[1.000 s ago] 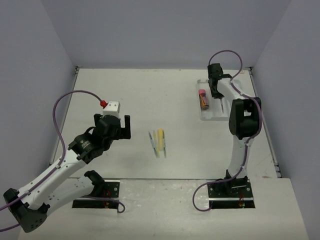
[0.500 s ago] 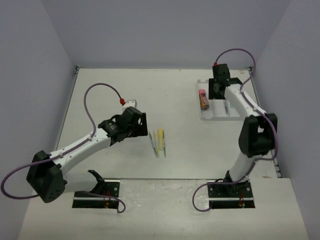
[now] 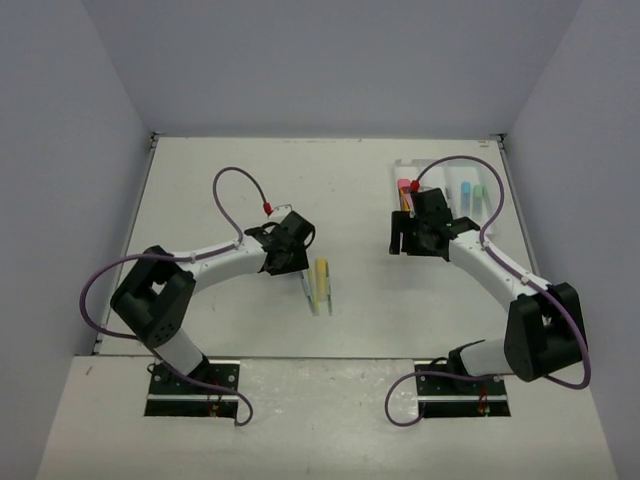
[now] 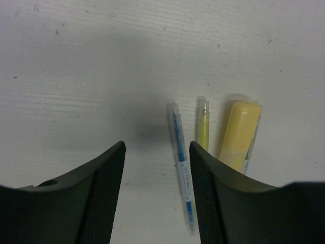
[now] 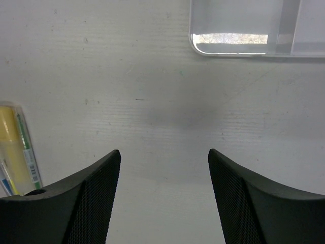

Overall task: Sort the stationery into containers
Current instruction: Pick up the pen from the center of the board.

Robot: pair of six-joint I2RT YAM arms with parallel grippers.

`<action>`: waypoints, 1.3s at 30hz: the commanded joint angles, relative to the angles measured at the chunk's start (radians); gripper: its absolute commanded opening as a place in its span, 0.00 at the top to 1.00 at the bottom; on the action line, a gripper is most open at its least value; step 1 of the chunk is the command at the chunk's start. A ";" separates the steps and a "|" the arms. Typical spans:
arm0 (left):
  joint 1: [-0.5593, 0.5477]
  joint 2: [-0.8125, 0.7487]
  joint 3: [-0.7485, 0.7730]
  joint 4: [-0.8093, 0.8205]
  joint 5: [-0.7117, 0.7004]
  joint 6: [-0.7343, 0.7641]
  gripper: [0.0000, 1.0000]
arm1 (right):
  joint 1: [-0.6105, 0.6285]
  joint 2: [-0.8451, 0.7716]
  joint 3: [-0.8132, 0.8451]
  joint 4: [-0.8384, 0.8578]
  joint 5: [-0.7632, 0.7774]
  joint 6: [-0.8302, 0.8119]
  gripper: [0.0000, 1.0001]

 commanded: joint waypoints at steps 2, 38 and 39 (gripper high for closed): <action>-0.019 0.065 0.072 0.037 -0.030 -0.062 0.51 | 0.003 -0.028 0.005 0.073 -0.030 0.023 0.29; -0.073 -0.483 -0.247 0.612 0.378 0.075 1.00 | 0.253 -0.051 -0.335 1.121 -0.825 0.392 0.31; -0.074 -0.490 -0.257 0.645 0.393 0.066 1.00 | 0.258 -0.040 -0.326 1.117 -0.830 0.393 0.34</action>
